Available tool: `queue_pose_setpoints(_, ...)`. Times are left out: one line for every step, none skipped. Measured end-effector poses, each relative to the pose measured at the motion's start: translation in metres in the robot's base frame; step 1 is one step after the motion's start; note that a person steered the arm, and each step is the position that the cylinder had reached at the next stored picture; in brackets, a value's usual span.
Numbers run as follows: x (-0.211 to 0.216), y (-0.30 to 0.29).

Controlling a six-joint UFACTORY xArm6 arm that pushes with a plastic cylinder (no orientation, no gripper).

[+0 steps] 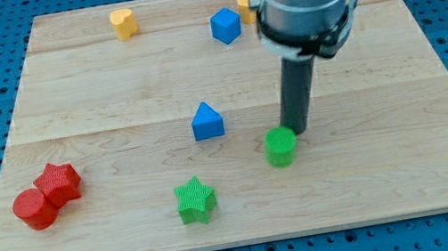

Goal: Slide the green circle closer to the green star

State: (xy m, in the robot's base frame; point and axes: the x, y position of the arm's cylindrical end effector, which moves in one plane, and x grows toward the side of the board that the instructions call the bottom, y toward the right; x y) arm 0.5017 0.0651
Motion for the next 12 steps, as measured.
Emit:
queue_pose_setpoints(0.007, -0.052)
queue_pose_setpoints(0.02, 0.026)
queue_pose_setpoints(0.068, 0.017)
queue_pose_setpoints(0.053, -0.023)
queue_pose_setpoints(0.043, -0.045)
queue_pose_setpoints(0.02, -0.05)
queue_pose_setpoints(0.015, -0.071)
queue_pose_setpoints(0.013, -0.062)
queue_pose_setpoints(0.012, -0.08)
queue_pose_setpoints(0.012, -0.101)
queue_pose_setpoints(0.011, -0.101)
queue_pose_setpoints(0.002, -0.101)
